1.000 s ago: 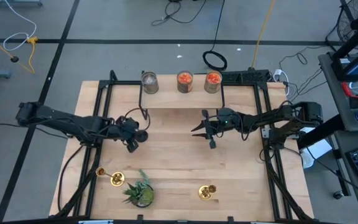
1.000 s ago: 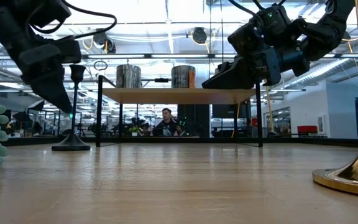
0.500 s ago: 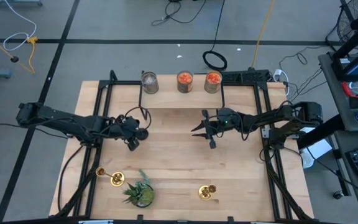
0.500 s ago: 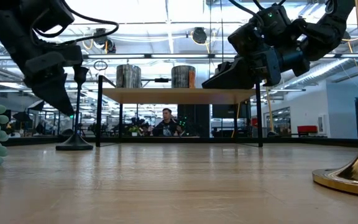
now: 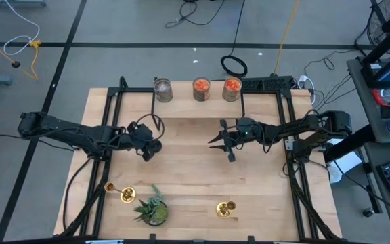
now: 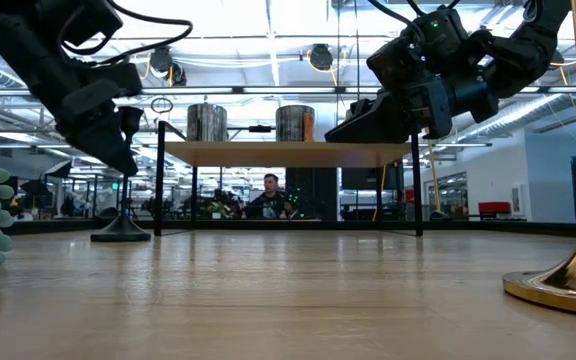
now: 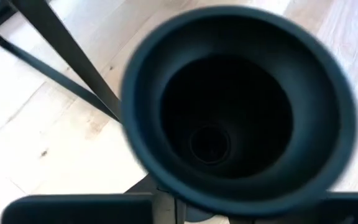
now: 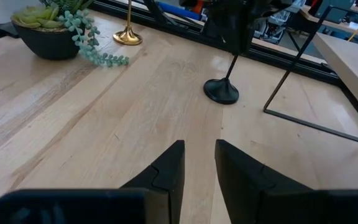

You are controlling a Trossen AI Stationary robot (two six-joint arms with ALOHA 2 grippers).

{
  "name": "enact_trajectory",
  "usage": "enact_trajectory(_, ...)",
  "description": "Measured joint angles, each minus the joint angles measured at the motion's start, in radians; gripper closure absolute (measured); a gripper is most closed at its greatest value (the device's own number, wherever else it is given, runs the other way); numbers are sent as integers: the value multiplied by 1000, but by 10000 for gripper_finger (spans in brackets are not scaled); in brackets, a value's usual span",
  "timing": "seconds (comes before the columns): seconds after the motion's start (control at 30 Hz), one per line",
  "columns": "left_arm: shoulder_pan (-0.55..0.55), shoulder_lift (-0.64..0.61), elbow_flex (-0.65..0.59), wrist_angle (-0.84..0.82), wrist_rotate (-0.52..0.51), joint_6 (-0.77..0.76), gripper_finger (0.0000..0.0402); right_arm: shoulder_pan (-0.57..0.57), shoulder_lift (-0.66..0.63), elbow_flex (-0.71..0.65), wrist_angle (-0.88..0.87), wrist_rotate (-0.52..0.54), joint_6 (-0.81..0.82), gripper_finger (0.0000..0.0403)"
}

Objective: Pick & Place candle stick holders
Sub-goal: Put the black candle holder aligned with the brown scented candle on the shelf

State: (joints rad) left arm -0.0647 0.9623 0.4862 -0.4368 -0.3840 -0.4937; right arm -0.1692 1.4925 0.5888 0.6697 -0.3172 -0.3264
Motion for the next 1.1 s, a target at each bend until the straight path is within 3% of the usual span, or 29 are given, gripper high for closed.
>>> enact_trajectory(0.2,0,0,0,7,-1,14,386,0,0,0,0,0,0,319)
enact_trajectory(0.33,0,0,0,109,32,-5,375,0,0,0,0,0,0,319)
enact_trajectory(0.47,-6,0,19,280,134,21,387,0,0,0,9,0,0,319)
enact_trajectory(0.57,-23,0,80,297,131,26,388,0,0,0,15,0,0,319)
enact_trajectory(0.8,-42,37,301,137,64,110,387,0,0,0,18,0,5,319)
enact_trajectory(0.93,-15,104,489,-4,47,213,387,0,0,0,39,0,14,319)
enact_trajectory(1.1,68,205,746,-253,-9,235,387,0,0,0,50,0,24,319)
